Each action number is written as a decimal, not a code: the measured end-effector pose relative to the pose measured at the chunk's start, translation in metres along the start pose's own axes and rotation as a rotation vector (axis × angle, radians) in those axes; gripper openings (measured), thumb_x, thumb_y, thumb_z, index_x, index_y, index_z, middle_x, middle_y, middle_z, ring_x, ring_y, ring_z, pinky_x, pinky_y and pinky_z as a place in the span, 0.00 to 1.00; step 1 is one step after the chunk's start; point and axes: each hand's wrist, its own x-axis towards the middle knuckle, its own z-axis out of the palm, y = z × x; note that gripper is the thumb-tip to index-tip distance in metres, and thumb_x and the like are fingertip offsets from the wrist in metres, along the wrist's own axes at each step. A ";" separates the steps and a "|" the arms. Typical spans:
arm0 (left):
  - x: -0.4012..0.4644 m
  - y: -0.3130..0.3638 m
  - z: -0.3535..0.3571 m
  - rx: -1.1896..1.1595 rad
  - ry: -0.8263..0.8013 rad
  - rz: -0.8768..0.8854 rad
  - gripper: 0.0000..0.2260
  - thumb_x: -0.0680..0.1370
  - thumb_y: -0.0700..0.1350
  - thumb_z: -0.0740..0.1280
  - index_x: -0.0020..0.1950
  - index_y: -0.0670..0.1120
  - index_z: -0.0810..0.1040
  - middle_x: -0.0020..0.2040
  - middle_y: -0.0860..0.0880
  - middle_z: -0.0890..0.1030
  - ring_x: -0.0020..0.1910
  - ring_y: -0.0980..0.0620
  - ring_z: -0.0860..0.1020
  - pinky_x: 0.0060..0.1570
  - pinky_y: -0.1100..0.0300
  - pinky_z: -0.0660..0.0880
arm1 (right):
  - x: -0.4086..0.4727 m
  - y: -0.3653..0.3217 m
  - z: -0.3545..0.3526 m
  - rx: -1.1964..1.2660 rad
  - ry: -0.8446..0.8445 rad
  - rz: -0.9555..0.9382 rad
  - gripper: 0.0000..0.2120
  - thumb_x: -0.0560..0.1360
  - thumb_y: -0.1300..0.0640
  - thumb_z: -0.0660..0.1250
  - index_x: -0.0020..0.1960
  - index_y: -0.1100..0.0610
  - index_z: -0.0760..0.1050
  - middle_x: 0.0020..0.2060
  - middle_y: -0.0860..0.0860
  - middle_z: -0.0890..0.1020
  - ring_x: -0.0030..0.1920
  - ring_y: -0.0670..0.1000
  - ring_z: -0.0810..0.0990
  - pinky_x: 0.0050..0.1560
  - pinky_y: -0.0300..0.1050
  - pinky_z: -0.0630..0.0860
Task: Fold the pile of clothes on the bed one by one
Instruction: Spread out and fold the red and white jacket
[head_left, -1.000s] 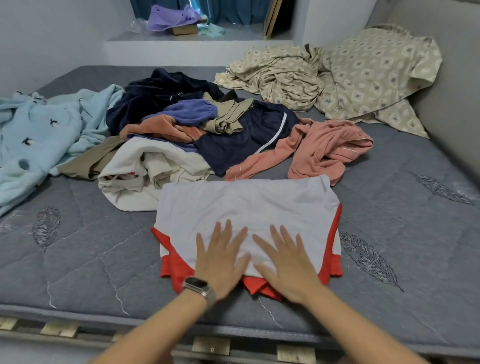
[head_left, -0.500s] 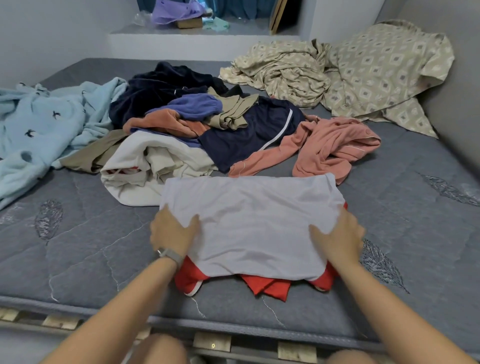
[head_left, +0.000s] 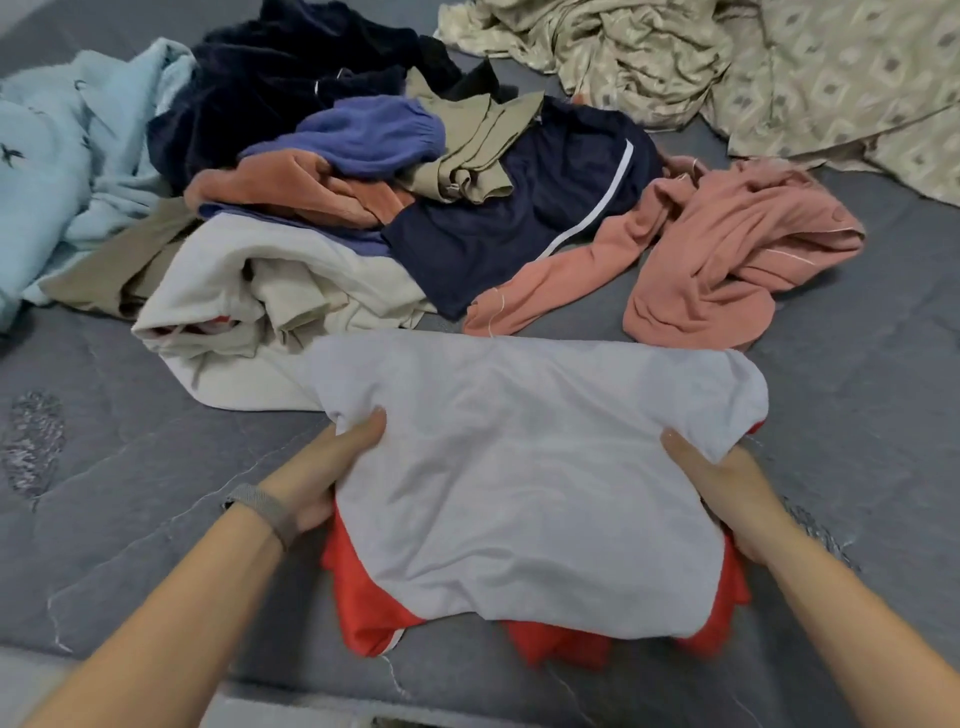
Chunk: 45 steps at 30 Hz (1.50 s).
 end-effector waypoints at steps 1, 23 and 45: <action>-0.006 0.002 -0.002 -0.027 0.012 0.000 0.19 0.73 0.53 0.72 0.61 0.47 0.77 0.55 0.47 0.83 0.55 0.49 0.81 0.57 0.54 0.77 | -0.004 -0.004 -0.003 0.028 -0.027 0.025 0.25 0.72 0.44 0.71 0.67 0.51 0.73 0.60 0.48 0.79 0.57 0.49 0.79 0.63 0.50 0.73; -0.348 0.201 -0.212 -0.396 0.592 0.056 0.05 0.81 0.44 0.62 0.54 0.49 0.77 0.50 0.48 0.83 0.44 0.52 0.83 0.39 0.62 0.80 | -0.181 -0.379 0.229 -0.150 -0.595 -0.014 0.18 0.76 0.53 0.69 0.65 0.53 0.73 0.57 0.50 0.81 0.54 0.52 0.81 0.55 0.49 0.77; -0.383 0.233 -0.618 -0.664 0.869 0.070 0.19 0.76 0.53 0.67 0.65 0.48 0.73 0.55 0.45 0.82 0.53 0.43 0.80 0.47 0.51 0.77 | -0.214 -0.519 0.760 -0.458 -0.997 -0.134 0.21 0.76 0.50 0.69 0.66 0.54 0.73 0.55 0.48 0.82 0.53 0.49 0.82 0.50 0.41 0.79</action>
